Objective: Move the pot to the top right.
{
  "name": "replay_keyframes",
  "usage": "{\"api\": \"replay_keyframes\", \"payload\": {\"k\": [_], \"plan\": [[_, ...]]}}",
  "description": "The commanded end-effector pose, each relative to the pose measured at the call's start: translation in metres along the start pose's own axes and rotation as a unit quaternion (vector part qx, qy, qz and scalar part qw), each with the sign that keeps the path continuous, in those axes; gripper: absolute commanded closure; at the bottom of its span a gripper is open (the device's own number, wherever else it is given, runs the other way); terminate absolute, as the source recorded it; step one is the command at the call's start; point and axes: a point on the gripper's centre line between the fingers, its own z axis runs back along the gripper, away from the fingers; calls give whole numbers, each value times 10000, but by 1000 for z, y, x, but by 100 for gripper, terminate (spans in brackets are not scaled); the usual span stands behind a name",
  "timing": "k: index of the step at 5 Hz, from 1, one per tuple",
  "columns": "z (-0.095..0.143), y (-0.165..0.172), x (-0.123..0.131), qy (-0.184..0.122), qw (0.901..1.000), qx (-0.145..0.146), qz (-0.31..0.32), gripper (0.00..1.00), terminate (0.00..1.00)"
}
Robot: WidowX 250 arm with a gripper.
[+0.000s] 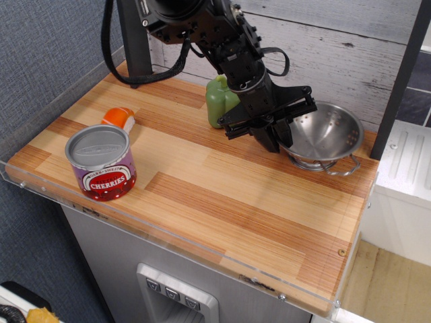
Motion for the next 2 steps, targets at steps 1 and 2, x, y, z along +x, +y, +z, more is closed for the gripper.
{"api": "replay_keyframes", "payload": {"k": [1,2], "plan": [[22,-4,12,-352,9985,275,-319,0,0],[26,-9,17,-346,9963,443,-653,0,0]]}}
